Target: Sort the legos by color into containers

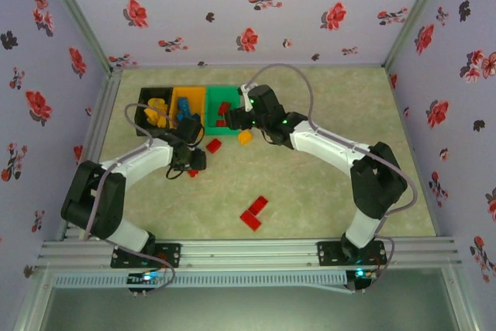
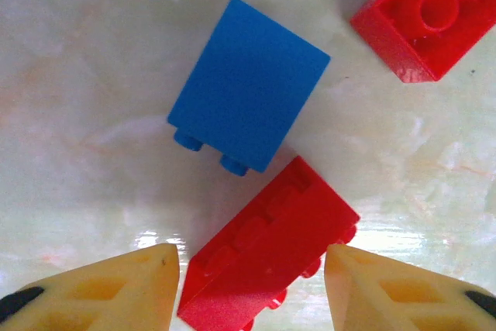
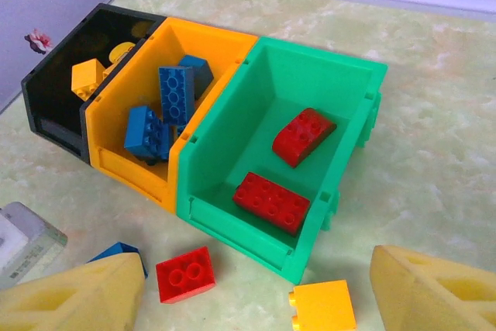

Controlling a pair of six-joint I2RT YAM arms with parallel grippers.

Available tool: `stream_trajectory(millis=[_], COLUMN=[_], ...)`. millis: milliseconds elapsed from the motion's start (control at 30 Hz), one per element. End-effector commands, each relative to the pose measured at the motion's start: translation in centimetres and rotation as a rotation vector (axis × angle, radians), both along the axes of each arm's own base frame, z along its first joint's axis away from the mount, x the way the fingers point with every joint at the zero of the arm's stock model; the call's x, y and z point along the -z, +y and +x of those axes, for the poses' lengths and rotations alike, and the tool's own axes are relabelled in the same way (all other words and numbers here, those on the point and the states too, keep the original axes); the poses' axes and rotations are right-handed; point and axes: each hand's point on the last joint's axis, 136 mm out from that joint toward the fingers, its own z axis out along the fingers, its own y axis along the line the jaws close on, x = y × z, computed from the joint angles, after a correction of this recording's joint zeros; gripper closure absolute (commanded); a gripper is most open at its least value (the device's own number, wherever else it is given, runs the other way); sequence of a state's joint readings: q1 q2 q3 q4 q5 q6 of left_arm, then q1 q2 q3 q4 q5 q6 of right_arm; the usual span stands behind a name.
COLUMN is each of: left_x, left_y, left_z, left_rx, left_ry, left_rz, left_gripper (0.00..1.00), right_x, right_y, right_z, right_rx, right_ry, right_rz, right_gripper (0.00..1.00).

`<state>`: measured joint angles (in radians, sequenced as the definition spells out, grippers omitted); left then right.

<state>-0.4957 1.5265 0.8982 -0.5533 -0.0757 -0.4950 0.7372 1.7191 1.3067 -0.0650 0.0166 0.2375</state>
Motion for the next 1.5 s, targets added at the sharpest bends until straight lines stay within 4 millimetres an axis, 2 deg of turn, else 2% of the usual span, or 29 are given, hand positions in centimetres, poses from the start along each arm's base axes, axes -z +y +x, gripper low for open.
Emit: stream_trajectory(millis=[0, 367, 500, 700, 800, 933, 1133, 1233, 1333, 1467], left_x=[0.7, 1.7, 1.5, 0.7, -0.1, -3.1, -8.3, -10.0, -10.9, -10.9], left_y=[-1.0, -1.3, -1.3, -1.1, -1.4, -2.0, -3.3, -4.3, -5.2, -6.6], left_z=[-0.3, -0.5, -0.4, -0.3, -0.4, 0.1, 2.9, 4.9, 7.2, 10.8], left_rx=[0.04, 0.045, 0.04, 0.039, 0.046, 0.062, 0.086, 0.103, 0.118, 0.149], left_ry=[0.022, 0.059, 0.053, 0.047, 0.046, -0.007, -0.11, -0.152, -0.187, -0.242], left_rz=[-0.007, 0.013, 0.013, 0.031, 0.031, 0.003, -0.02, -0.02, -0.013, -0.018], left_gripper=[0.48, 0.59, 0.72, 0.82, 0.86, 0.87, 0.86, 0.86, 0.86, 0.85], right_x=[-1.4, -1.1, -1.3, -0.6, 0.0, 0.4, 1.6, 2.4, 3.1, 3.5], right_y=[-0.8, -1.2, -1.7, -2.9, -3.6, -4.7, -6.1, -7.0, -7.5, -8.1], right_z=[0.2, 0.0, 0.0, 0.1, 0.2, 0.0, -0.9, -1.5, -2.3, -3.0], right_rx=[0.033, 0.044, 0.057, 0.091, 0.108, 0.133, 0.164, 0.182, 0.183, 0.19], right_ry=[-0.024, -0.023, -0.031, -0.035, -0.024, -0.018, 0.003, 0.016, 0.031, 0.041], right_rz=[0.023, 0.015, 0.01, -0.008, -0.013, -0.016, -0.021, -0.024, -0.027, -0.027], right_gripper=[0.23, 0.23, 0.23, 0.23, 0.24, 0.23, 0.24, 0.23, 0.24, 0.24])
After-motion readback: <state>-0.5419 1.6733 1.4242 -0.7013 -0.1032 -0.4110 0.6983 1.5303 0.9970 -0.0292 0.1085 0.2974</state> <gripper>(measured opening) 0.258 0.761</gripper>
